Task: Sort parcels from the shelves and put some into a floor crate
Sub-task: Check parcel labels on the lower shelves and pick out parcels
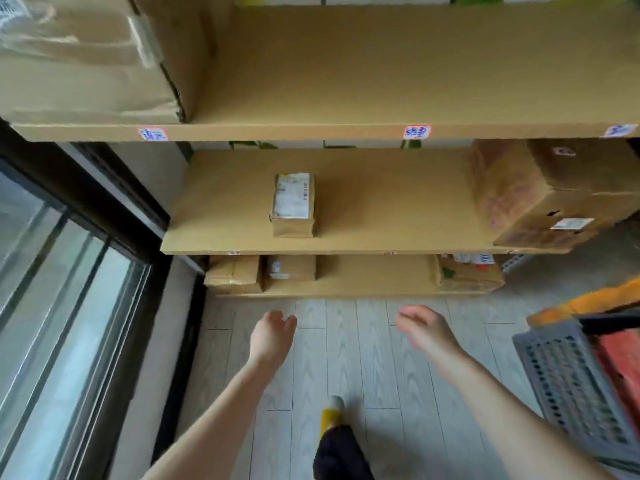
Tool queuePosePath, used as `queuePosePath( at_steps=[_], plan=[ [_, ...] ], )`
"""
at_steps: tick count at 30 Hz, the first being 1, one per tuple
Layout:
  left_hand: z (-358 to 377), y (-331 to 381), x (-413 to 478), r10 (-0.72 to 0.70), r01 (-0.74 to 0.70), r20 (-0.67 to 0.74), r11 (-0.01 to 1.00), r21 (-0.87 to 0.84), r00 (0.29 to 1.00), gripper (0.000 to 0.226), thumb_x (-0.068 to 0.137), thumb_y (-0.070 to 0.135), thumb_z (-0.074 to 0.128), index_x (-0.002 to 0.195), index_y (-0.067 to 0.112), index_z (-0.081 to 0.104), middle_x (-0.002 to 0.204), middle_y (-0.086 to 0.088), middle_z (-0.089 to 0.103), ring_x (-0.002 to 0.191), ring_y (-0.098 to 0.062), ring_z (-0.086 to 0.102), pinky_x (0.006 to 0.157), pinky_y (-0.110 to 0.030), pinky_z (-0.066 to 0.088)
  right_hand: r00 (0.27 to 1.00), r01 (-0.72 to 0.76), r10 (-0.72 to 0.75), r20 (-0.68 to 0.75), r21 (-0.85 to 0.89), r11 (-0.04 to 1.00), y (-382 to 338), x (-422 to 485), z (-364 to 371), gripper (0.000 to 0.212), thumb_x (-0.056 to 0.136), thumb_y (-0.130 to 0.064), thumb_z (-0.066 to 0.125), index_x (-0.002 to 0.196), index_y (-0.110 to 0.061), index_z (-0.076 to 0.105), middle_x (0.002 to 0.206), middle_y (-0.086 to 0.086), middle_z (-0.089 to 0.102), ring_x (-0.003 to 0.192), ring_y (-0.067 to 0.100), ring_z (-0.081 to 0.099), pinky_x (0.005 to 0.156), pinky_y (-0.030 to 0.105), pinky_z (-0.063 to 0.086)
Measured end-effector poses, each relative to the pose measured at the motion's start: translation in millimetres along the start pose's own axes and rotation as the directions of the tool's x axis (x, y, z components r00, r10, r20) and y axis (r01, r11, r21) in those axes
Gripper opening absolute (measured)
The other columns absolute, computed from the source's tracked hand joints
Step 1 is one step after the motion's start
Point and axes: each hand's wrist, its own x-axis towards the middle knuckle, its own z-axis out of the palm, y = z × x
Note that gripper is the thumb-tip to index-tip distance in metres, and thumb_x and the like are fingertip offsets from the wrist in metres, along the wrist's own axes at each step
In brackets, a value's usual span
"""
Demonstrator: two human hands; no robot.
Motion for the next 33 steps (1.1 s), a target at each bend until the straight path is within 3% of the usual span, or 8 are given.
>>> queuePosePath(
  at_steps=[6, 11, 13, 15, 18, 22, 27, 33],
  plan=[
    [-10, -36, 84, -0.068, 0.068, -0.009, 0.996, -0.049, 0.998, 0.033, 0.09, 0.013, 0.049, 0.061, 0.01, 0.033, 0.057, -0.001, 0.034, 0.051, -0.015, 0.03, 0.048, -0.027, 0.023, 0.999, -0.03, 0.031, 0.019, -0.025, 0.999, -13, 75, 73, 0.03, 0.089, -0.014, 0.057, 0.116, -0.001, 0.057, 0.12, 0.018, 0.058, 0.113, 0.03, 0.055, 0.099, 0.041, 0.041],
    [9, -76, 165, -0.066, 0.067, 0.015, 0.997, -0.047, 0.998, 0.032, 0.091, 0.014, 0.047, 0.062, 0.018, 0.034, 0.065, 0.001, 0.041, 0.068, -0.02, 0.04, 0.064, -0.026, 0.031, 0.997, -0.076, 0.078, 0.013, -0.071, 0.995, 0, 144, 141, 0.029, 0.088, -0.016, 0.056, 0.111, 0.003, 0.055, 0.119, 0.024, 0.057, 0.112, 0.034, 0.055, 0.101, 0.048, 0.042],
    [22, -90, 200, -0.025, 0.026, 0.028, 0.999, -0.03, 0.999, 0.019, 0.092, 0.016, 0.047, 0.076, 0.006, 0.049, 0.073, -0.007, 0.053, 0.068, -0.025, 0.048, 0.063, -0.028, 0.033, 0.998, -0.07, 0.071, 0.002, -0.093, 0.993, 9, 175, 169, 0.032, 0.089, -0.015, 0.055, 0.112, 0.006, 0.053, 0.119, 0.026, 0.055, 0.113, 0.037, 0.054, 0.1, 0.05, 0.043],
    [41, -104, 239, 0.006, -0.006, 0.022, 0.999, -0.034, 1.0, 0.026, 0.093, 0.02, 0.048, 0.103, -0.002, 0.057, 0.1, -0.016, 0.065, 0.093, -0.033, 0.06, 0.072, -0.03, 0.041, 0.999, -0.045, 0.042, -0.028, -0.095, 0.994, 21, 214, 195, 0.037, 0.088, -0.016, 0.056, 0.115, 0.009, 0.051, 0.12, 0.027, 0.055, 0.111, 0.039, 0.054, 0.098, 0.05, 0.043],
    [78, -128, 300, 0.057, -0.057, -0.005, 0.998, -0.008, 0.998, 0.036, 0.095, 0.025, 0.046, 0.112, -0.005, 0.055, 0.11, -0.024, 0.064, 0.101, -0.038, 0.059, 0.074, -0.033, 0.045, 0.996, -0.004, 0.0, -0.084, -0.054, 0.999, 45, 276, 233, 0.036, 0.089, -0.018, 0.057, 0.12, -0.001, 0.054, 0.124, 0.016, 0.056, 0.107, 0.028, 0.055, 0.095, 0.039, 0.044],
    [126, -149, 369, 0.116, -0.118, -0.058, 0.993, -0.022, 0.992, 0.032, 0.092, 0.022, 0.048, 0.115, -0.001, 0.05, 0.113, -0.02, 0.06, 0.102, -0.036, 0.058, 0.078, -0.032, 0.044, 0.984, 0.086, -0.091, -0.154, -0.04, 0.996, 73, 351, 271, 0.042, 0.09, -0.021, 0.056, 0.131, -0.009, 0.05, 0.127, 0.007, 0.054, 0.107, 0.018, 0.049, 0.091, 0.026, 0.038],
    [170, -165, 418, 0.192, -0.211, -0.158, 0.97, -0.117, 0.969, 0.04, 0.091, 0.021, 0.051, 0.123, -0.001, 0.042, 0.125, -0.02, 0.05, 0.112, -0.035, 0.052, 0.093, -0.038, 0.043, 0.947, 0.193, -0.178, -0.269, 0.029, 0.981, 94, 416, 305, 0.043, 0.091, -0.018, 0.054, 0.132, -0.007, 0.048, 0.132, 0.008, 0.053, 0.12, 0.022, 0.049, 0.089, 0.022, 0.034],
    [190, -177, 457, 0.123, -0.175, -0.18, 0.934, -0.31, 0.976, 0.037, 0.096, 0.023, 0.046, 0.121, -0.004, 0.044, 0.118, -0.02, 0.056, 0.107, -0.031, 0.056, 0.08, -0.031, 0.044, 0.936, 0.248, -0.224, -0.273, 0.057, 0.967, 110, 458, 320, 0.044, 0.093, -0.024, 0.052, 0.133, -0.007, 0.045, 0.132, 0.012, 0.052, 0.118, 0.026, 0.048, 0.089, 0.026, 0.034]
  ],
)
